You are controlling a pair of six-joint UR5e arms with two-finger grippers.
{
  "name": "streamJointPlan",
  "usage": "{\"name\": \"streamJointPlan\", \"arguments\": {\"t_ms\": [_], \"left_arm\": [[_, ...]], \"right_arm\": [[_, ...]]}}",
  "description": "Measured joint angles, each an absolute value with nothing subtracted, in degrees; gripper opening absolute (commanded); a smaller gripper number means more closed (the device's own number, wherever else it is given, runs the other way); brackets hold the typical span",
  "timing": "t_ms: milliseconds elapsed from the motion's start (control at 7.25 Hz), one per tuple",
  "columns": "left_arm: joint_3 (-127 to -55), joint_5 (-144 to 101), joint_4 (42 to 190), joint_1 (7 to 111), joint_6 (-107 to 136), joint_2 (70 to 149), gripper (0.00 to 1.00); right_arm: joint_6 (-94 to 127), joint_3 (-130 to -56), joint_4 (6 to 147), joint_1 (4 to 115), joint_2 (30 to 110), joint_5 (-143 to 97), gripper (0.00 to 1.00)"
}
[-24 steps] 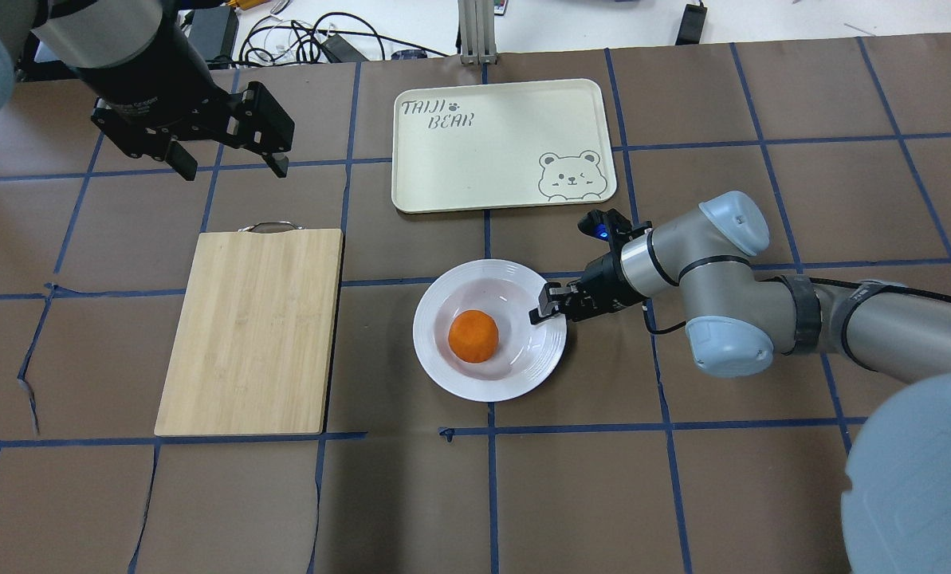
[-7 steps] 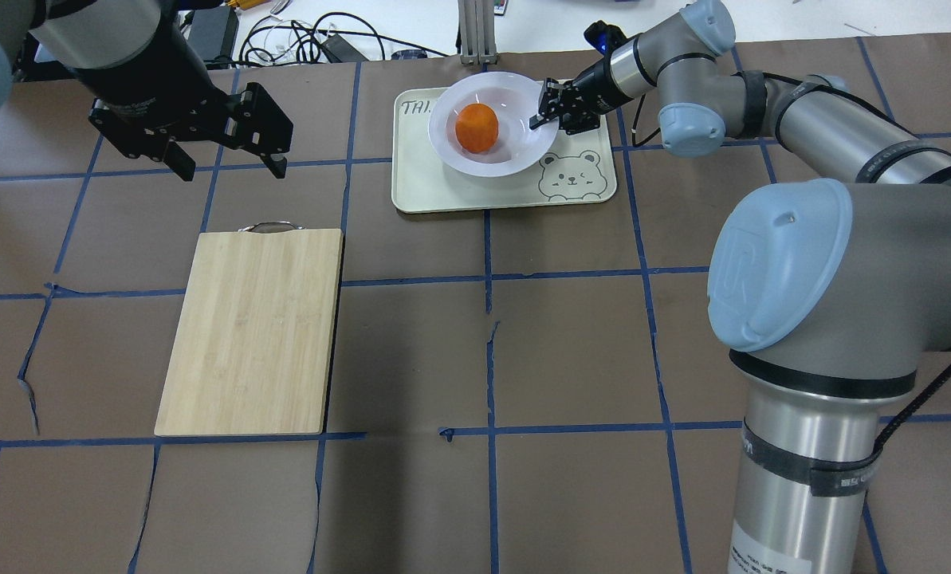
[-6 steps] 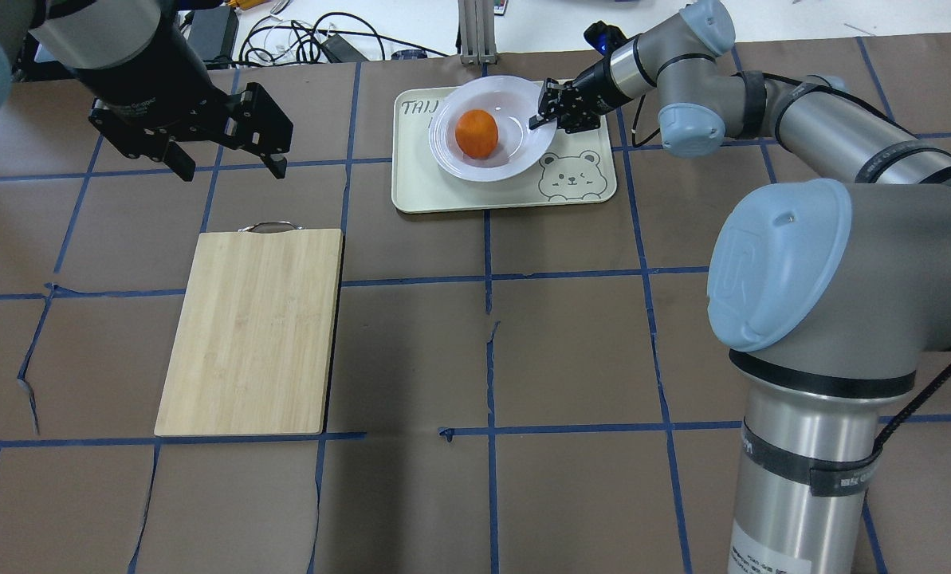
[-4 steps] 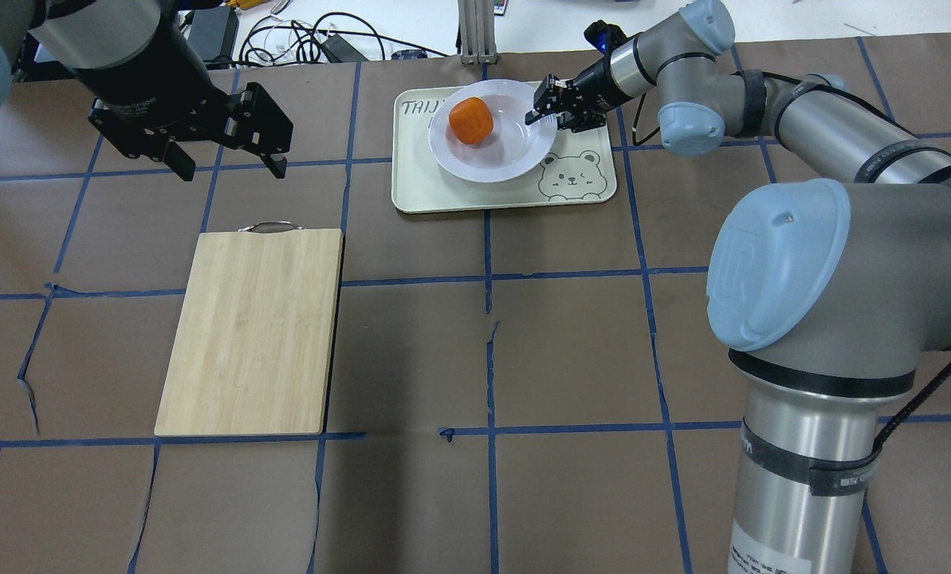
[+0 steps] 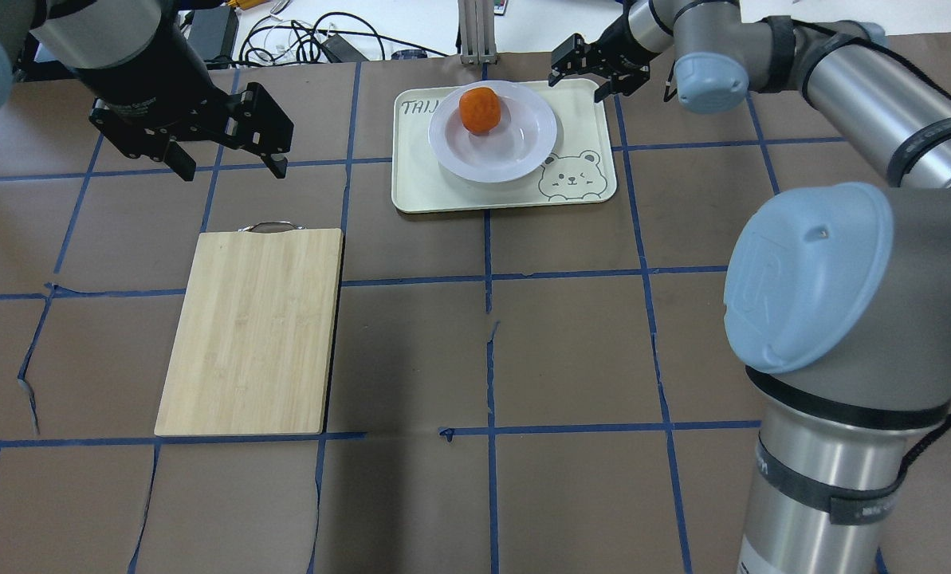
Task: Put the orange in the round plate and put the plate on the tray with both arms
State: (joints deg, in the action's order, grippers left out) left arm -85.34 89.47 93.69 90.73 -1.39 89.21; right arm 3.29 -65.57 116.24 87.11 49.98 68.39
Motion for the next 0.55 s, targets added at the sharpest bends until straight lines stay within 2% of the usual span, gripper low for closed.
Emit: {"name": "streamJointPlan", "arguments": {"t_ms": [276,552], "left_arm": [[-85.4,89.5,93.7,90.7,-1.5,89.2,1.00],[-85.4,89.7,93.7,90.7,-1.7,89.1,1.00]], "right_arm": [[3.2,-66.4,99.6,87.3,60.5,79.7,1.00],[3.6,-68.7,89.4,87.6,68.8,85.4,1.00]]}}
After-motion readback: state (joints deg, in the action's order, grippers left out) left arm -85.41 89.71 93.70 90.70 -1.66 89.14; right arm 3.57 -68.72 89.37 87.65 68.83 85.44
